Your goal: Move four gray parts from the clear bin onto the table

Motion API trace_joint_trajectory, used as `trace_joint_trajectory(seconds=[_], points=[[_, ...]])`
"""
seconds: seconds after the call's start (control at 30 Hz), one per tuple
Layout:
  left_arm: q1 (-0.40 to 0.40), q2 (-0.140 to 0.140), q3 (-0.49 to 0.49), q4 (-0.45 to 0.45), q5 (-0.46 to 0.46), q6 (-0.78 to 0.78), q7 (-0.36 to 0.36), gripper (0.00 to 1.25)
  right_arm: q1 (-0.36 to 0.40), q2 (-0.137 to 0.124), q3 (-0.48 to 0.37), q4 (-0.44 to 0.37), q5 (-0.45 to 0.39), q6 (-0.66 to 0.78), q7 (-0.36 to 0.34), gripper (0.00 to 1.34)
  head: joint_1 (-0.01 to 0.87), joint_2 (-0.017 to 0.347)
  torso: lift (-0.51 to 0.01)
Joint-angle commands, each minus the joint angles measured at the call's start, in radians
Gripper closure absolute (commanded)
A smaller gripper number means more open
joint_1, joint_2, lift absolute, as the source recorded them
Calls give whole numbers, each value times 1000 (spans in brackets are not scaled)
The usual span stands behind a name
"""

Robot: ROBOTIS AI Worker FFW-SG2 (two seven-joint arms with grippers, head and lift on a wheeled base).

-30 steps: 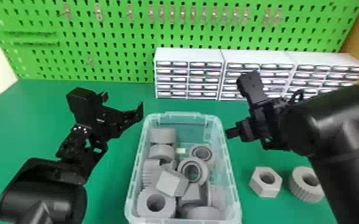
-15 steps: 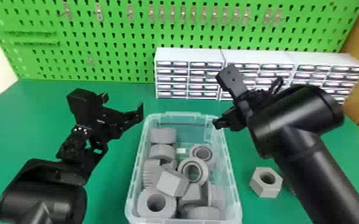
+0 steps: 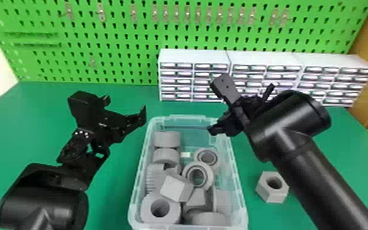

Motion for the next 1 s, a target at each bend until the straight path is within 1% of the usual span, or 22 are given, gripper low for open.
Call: trace_joint_trajectory(seconds=[0.0, 0.13, 0.3, 0.4, 0.53, 0.63, 0.83, 0.97], points=[[0, 0, 1, 0, 0, 0, 0, 113, -14, -1, 25, 42, -21, -30, 5, 515, 678, 34, -50], [2, 0, 2, 2, 0, 0, 0, 113, -19, 0, 42, 63, -27, -30, 5, 515, 678, 34, -50], [2, 0, 4, 2, 0, 0, 0, 113, -27, 2, 54, 118, -79, -59, 5, 515, 678, 34, -50], [3, 0, 5, 2, 0, 0, 0, 113, -31, -4, 67, 148, -111, -86, 5, 515, 678, 34, -50], [3, 0, 7, 0, 0, 0, 0, 113, -45, -7, 88, 186, -113, -122, 19, 515, 678, 34, -50], [2, 0, 7, 2, 0, 0, 0, 113, -65, -17, 111, 212, -113, -148, 34, 515, 678, 34, -50], [0, 0, 4, 5, 0, 0, 0, 113, -109, -46, 159, 243, -131, -162, 45, 515, 678, 34, -50], [-3, 2, 1, 6, 0, 0, 0, 113, -143, -73, 191, 275, -216, -163, 45, 515, 678, 34, -50]])
